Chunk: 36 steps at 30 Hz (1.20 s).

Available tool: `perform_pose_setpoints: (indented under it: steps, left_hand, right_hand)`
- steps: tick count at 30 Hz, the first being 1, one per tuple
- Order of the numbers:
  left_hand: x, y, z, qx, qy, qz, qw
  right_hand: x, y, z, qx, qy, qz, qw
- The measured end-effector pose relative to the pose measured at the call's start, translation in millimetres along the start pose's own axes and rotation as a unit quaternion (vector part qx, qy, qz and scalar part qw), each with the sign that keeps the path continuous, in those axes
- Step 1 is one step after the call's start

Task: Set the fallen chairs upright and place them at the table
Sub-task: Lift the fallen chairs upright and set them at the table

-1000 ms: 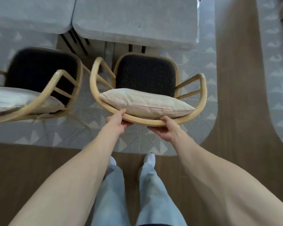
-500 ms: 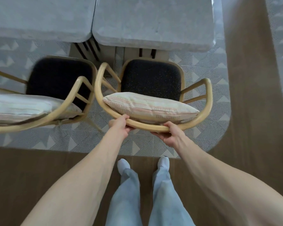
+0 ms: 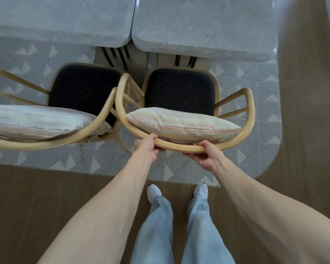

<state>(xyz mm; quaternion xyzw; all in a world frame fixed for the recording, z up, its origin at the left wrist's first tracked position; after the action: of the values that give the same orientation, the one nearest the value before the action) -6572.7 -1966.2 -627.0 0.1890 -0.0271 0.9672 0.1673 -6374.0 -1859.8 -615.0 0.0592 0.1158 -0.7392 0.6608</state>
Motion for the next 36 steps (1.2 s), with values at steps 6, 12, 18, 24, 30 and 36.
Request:
perform_pose_setpoints:
  steps: [6, 12, 18, 24, 30, 36]
  left_hand:
    - [6, 14, 9, -0.037, 0.021, -0.036, 0.998]
    - [7, 10, 21, -0.067, 0.015, -0.051, 0.996]
    - [-4, 14, 22, -0.073, 0.005, -0.064, 0.995]
    - [-17, 17, 21, -0.084, -0.001, -0.064, 0.994]
    - [-23, 15, 19, -0.092, -0.010, -0.049, 0.995]
    - [-28, 19, 21, -0.092, -0.007, -0.042, 0.995]
  right_hand:
    - [15, -6, 3, -0.016, 0.012, -0.017, 1.000]
    - [14, 2, 2, -0.014, 0.016, -0.016, 1.000]
    - [19, 14, 12, 0.014, 0.027, -0.008, 0.999]
    - [27, 21, 20, 0.015, 0.046, -0.003, 0.999]
    - [29, 23, 20, -0.003, 0.059, -0.013, 0.998]
    - [34, 29, 16, -0.001, 0.057, -0.006, 0.998]
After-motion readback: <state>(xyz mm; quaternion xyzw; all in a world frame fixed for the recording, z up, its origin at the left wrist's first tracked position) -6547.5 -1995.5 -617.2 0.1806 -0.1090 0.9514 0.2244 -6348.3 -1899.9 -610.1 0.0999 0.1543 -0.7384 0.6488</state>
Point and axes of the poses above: each hand's wrist, its own z-axis away from the middle knuckle, its own y-axis out of the back of the hand, x = y × z, the point moved 9 cm from there along -z, towards the middle knuckle
